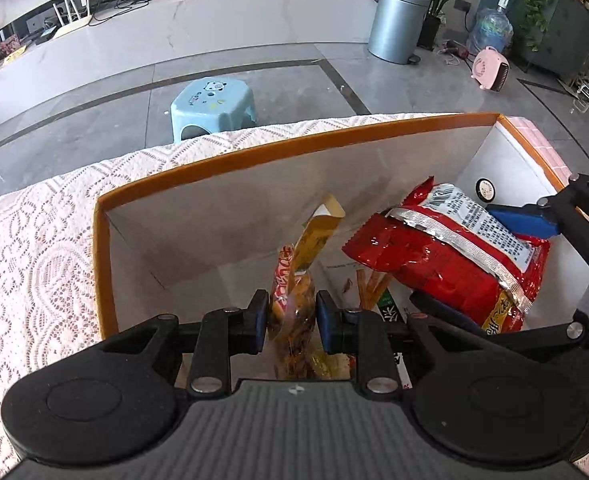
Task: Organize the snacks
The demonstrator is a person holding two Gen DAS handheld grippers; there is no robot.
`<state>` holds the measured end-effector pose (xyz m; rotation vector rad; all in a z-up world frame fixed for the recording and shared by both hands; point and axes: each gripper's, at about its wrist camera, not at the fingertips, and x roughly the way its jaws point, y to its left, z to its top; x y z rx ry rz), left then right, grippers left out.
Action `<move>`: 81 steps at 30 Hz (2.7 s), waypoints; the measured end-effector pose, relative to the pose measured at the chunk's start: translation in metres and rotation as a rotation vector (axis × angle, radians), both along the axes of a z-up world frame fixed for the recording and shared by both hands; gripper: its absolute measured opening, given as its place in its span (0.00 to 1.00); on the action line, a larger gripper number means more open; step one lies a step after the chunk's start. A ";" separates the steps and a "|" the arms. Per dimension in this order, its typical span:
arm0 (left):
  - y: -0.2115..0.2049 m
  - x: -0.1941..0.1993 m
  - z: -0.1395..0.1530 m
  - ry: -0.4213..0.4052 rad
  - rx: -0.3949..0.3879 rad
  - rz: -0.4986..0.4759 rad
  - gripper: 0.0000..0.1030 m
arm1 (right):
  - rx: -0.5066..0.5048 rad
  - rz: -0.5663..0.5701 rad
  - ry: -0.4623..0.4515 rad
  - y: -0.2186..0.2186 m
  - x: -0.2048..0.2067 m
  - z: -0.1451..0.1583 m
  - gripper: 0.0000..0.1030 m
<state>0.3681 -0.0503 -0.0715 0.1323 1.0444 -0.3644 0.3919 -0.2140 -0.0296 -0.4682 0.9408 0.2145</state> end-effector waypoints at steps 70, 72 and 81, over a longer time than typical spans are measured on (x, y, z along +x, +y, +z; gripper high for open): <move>0.056 -0.149 0.117 -0.361 -0.072 0.061 0.83 | 0.309 -0.125 0.007 -0.007 -0.035 0.112 0.96; 0.053 -0.163 0.130 -0.399 -0.071 0.058 0.83 | 0.308 -0.117 -0.037 -0.015 -0.051 0.129 0.96; 0.043 -0.232 0.170 -0.590 -0.035 0.080 0.83 | 0.293 -0.087 -0.292 -0.043 -0.150 0.198 0.96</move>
